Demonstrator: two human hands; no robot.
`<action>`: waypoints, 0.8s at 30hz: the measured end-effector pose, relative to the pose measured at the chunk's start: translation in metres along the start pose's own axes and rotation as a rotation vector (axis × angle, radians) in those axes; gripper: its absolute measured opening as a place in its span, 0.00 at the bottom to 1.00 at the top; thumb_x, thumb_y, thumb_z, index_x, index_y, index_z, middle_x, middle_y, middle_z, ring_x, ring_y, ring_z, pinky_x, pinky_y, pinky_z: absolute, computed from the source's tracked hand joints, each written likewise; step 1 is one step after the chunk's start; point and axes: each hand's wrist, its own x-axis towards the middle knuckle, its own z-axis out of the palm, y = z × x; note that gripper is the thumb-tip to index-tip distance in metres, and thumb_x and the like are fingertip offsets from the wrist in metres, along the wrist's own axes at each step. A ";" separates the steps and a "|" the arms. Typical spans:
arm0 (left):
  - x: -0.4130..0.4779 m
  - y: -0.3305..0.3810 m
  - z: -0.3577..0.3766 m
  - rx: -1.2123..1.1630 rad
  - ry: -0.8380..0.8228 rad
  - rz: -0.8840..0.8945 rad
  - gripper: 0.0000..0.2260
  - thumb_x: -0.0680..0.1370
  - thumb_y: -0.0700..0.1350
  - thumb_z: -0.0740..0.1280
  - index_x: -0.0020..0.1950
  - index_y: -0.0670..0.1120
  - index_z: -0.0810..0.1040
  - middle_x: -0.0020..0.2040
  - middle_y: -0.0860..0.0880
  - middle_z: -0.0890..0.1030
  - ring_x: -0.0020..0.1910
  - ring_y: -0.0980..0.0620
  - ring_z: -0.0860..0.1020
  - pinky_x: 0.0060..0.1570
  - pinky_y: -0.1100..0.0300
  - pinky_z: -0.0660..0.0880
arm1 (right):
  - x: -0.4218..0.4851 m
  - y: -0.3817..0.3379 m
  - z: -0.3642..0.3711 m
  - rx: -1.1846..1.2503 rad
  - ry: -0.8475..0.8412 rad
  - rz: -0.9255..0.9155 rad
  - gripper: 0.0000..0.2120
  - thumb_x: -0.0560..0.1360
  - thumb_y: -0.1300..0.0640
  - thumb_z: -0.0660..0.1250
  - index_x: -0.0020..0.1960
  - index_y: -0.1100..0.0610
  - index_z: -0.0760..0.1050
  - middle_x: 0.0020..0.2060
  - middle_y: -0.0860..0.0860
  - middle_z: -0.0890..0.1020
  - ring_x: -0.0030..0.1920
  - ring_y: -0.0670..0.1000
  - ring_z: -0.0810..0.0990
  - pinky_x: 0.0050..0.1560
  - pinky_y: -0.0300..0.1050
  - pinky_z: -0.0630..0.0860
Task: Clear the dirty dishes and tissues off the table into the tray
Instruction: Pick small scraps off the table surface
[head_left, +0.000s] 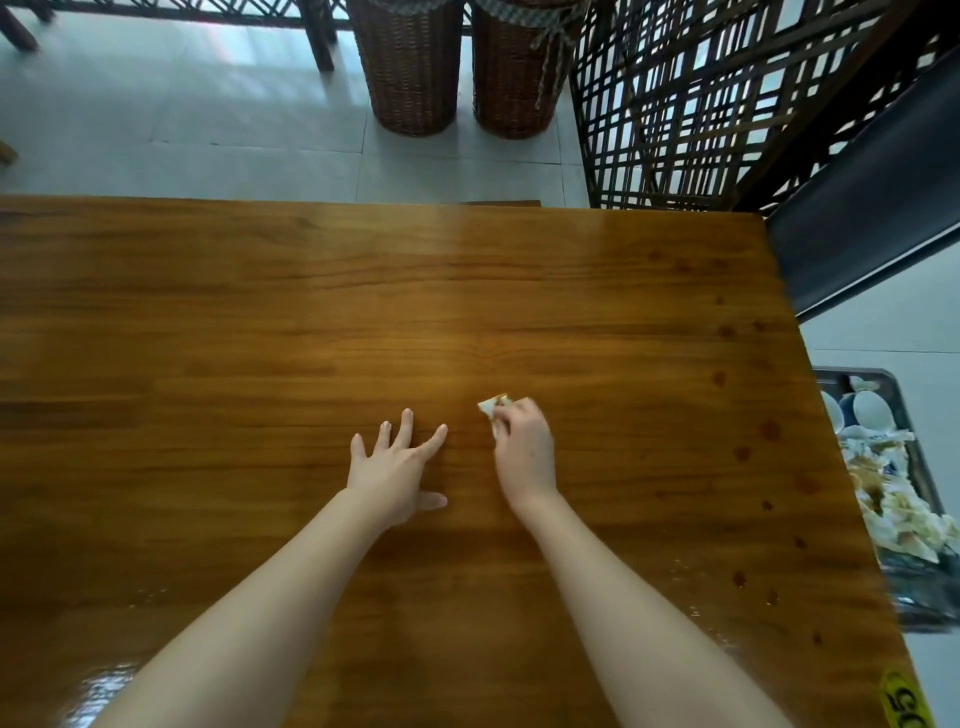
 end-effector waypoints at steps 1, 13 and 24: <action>0.000 0.001 -0.001 0.001 -0.002 -0.005 0.40 0.76 0.62 0.64 0.78 0.61 0.40 0.79 0.44 0.39 0.78 0.39 0.44 0.72 0.37 0.47 | -0.008 0.001 0.000 -0.007 -0.039 -0.061 0.11 0.79 0.63 0.61 0.58 0.60 0.79 0.51 0.51 0.79 0.52 0.47 0.76 0.52 0.36 0.73; -0.008 -0.002 0.008 -0.025 0.069 0.024 0.43 0.74 0.66 0.64 0.77 0.61 0.39 0.79 0.44 0.38 0.78 0.39 0.43 0.72 0.35 0.47 | -0.002 0.105 -0.105 -0.113 0.093 0.196 0.11 0.78 0.64 0.64 0.59 0.63 0.78 0.50 0.53 0.78 0.49 0.49 0.77 0.46 0.35 0.73; -0.020 0.012 0.027 -0.104 0.150 0.047 0.32 0.80 0.61 0.55 0.77 0.62 0.39 0.79 0.45 0.40 0.77 0.37 0.42 0.72 0.36 0.45 | -0.077 0.060 -0.055 -0.188 -0.093 -0.112 0.11 0.79 0.64 0.62 0.58 0.61 0.79 0.49 0.52 0.79 0.49 0.49 0.77 0.49 0.41 0.77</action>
